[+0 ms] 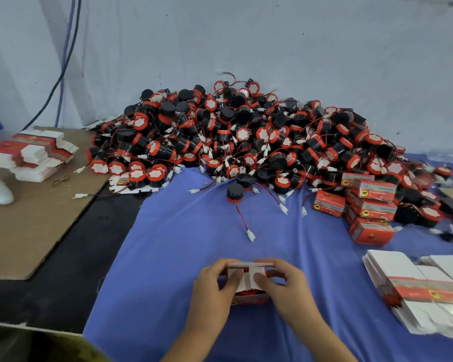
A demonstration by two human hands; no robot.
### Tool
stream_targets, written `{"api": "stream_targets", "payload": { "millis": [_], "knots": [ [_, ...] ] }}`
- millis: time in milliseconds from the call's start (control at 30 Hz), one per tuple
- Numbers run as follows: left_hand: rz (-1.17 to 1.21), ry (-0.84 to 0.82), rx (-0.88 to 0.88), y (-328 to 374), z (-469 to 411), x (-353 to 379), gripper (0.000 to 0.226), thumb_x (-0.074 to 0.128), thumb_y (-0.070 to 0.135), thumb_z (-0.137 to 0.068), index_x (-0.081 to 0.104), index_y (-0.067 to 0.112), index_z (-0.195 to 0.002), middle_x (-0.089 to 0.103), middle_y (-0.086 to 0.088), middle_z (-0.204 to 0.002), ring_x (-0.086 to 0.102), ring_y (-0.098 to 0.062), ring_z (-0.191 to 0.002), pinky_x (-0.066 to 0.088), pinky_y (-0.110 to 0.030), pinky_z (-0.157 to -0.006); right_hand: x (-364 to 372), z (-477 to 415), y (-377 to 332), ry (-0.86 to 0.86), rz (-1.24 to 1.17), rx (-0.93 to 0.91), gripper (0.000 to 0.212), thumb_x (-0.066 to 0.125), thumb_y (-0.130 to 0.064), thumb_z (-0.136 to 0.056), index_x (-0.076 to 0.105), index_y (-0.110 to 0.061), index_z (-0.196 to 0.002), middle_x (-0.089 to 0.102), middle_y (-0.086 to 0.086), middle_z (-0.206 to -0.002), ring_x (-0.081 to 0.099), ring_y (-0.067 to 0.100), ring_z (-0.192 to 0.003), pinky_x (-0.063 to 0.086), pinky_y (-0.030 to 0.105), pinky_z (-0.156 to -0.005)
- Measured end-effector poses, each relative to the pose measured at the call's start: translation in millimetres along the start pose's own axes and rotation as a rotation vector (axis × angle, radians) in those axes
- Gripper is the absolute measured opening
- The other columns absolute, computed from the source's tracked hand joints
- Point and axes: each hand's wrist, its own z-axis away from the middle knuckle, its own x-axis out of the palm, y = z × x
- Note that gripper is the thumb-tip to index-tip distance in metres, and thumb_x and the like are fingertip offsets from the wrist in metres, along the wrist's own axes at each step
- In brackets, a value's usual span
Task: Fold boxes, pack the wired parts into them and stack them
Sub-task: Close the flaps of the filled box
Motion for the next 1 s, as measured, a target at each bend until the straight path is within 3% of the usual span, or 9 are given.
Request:
{"api": "stream_targets", "payload": {
  "millis": [67, 167, 267, 333, 533, 633, 767, 900, 1000],
  "knots": [
    [-0.111, -0.083, 0.073, -5, 2, -8, 0.040, 0.064, 0.015, -0.094, 0.065, 0.048, -0.117, 0.067, 0.019, -0.118, 0.060, 0.006, -0.109, 0.049, -0.016, -0.092, -6, 2, 7, -0.010, 0.098, -0.049, 0.042, 0.073, 0.002, -0.084, 0.078, -0.038, -0.093, 0.075, -0.010, -0.107, 0.071, 0.007, -0.096, 0.057, 0.020, -0.078],
    [-0.174, -0.348, 0.095, -13, 7, -21, 0.070, 0.061, 0.040, -0.088, 0.035, 0.040, -0.153, 0.028, 0.027, -0.158, 0.023, 0.016, -0.142, 0.028, -0.015, -0.116, -21, 10, 20, -0.201, 0.145, -0.134, 0.046, 0.079, -0.011, -0.083, 0.071, -0.043, -0.115, 0.059, -0.018, -0.136, 0.058, 0.003, -0.127, 0.053, 0.022, -0.096],
    [-0.220, -0.499, 0.094, -16, 6, -31, 0.092, 0.061, 0.067, -0.082, 0.013, 0.045, -0.157, 0.000, 0.039, -0.157, 0.000, 0.023, -0.141, 0.016, -0.013, -0.118, -29, 15, 26, -0.335, 0.206, -0.169, 0.061, 0.081, -0.047, -0.077, 0.060, -0.043, -0.134, 0.039, -0.029, -0.150, 0.036, -0.011, -0.139, 0.045, 0.021, -0.108],
    [-0.272, -0.509, 0.127, -12, 1, -34, 0.083, 0.054, 0.067, -0.089, 0.014, 0.044, -0.158, -0.005, 0.042, -0.156, 0.002, 0.024, -0.141, 0.019, -0.012, -0.117, -30, 13, 26, -0.277, 0.281, -0.225, 0.057, 0.077, -0.050, -0.081, 0.059, -0.043, -0.134, 0.038, -0.033, -0.149, 0.038, -0.010, -0.139, 0.044, 0.022, -0.109],
    [-0.407, -0.453, 0.269, -7, -1, -33, 0.048, 0.030, 0.063, -0.100, 0.029, 0.058, -0.147, 0.018, 0.034, -0.155, 0.014, 0.018, -0.143, 0.015, -0.008, -0.116, -30, 11, 11, -0.191, 0.504, -0.462, 0.039, 0.062, -0.053, -0.094, 0.057, -0.049, -0.132, 0.056, -0.032, -0.130, 0.054, -0.008, -0.123, 0.043, 0.016, -0.103],
    [-0.372, -0.382, 0.291, -3, -3, -31, 0.050, 0.027, 0.065, -0.098, 0.042, 0.051, -0.144, 0.032, 0.032, -0.150, 0.019, 0.021, -0.140, 0.018, -0.005, -0.112, -28, 10, 9, -0.157, 0.536, -0.486, 0.037, 0.053, -0.056, -0.097, 0.063, -0.043, -0.130, 0.058, -0.031, -0.130, 0.053, -0.008, -0.124, 0.045, 0.021, -0.104],
    [-0.498, -0.410, 0.365, -9, 1, -27, 0.045, 0.036, 0.039, -0.108, 0.033, 0.041, -0.153, 0.012, 0.034, -0.156, 0.001, 0.020, -0.144, 0.013, -0.009, -0.118, -25, 16, 22, -0.150, 0.579, -0.532, 0.041, 0.060, -0.036, -0.098, 0.057, -0.038, -0.139, 0.047, -0.021, -0.149, 0.040, -0.008, -0.138, 0.035, 0.020, -0.115],
    [-0.624, -0.406, 0.433, -8, 9, -27, 0.051, 0.024, 0.043, -0.109, 0.017, 0.035, -0.159, 0.001, 0.024, -0.162, -0.011, 0.013, -0.146, 0.004, -0.009, -0.119, -21, 23, 30, -0.167, 0.572, -0.554, 0.044, 0.051, -0.036, -0.102, 0.046, -0.042, -0.145, 0.035, -0.014, -0.159, 0.027, -0.001, -0.147, 0.024, 0.015, -0.119],
    [-0.750, -0.307, 0.546, -2, 16, -27, 0.050, 0.029, 0.037, -0.106, 0.042, 0.025, -0.152, 0.032, 0.007, -0.161, 0.023, -0.006, -0.150, 0.047, -0.018, -0.104, -23, 28, 36, -0.174, 0.693, -0.621, 0.049, 0.049, -0.036, -0.104, 0.040, -0.035, -0.152, 0.029, -0.012, -0.163, 0.023, 0.003, -0.150, 0.026, 0.018, -0.119]
  ]
}}
